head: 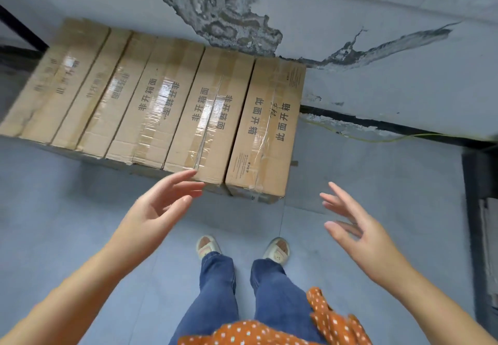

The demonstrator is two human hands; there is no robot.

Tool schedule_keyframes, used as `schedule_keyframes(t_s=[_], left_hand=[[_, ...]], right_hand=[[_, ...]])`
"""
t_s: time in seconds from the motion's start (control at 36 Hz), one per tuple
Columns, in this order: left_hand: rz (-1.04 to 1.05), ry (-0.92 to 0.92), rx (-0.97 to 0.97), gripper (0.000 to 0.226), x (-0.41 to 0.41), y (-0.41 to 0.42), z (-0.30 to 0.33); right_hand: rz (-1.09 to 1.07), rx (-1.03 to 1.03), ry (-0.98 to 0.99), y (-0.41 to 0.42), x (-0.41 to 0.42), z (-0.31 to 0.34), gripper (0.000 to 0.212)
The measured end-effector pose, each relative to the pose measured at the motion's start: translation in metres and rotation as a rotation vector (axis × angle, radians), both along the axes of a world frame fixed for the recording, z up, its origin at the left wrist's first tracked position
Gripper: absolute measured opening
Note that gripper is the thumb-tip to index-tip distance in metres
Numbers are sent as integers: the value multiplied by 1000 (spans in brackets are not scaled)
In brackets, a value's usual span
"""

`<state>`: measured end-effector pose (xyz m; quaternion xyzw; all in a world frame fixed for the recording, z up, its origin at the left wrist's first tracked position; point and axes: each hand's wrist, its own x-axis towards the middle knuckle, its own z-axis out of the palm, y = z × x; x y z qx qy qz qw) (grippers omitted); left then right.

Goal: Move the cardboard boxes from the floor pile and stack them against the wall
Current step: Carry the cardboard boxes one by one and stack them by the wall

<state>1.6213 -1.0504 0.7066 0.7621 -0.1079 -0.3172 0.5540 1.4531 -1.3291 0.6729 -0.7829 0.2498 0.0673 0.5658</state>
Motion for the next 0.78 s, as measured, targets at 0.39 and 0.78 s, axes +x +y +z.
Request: schedule_keyframes(t_s=[0.39, 0.78], left_hand=[[219, -128, -40, 32, -85, 11, 17], [-255, -156, -221, 59, -5, 31, 20]], right_hand=[[-448, 91, -235, 46, -68, 36, 60], [-991, -32, -454, 171, -78, 30, 67]])
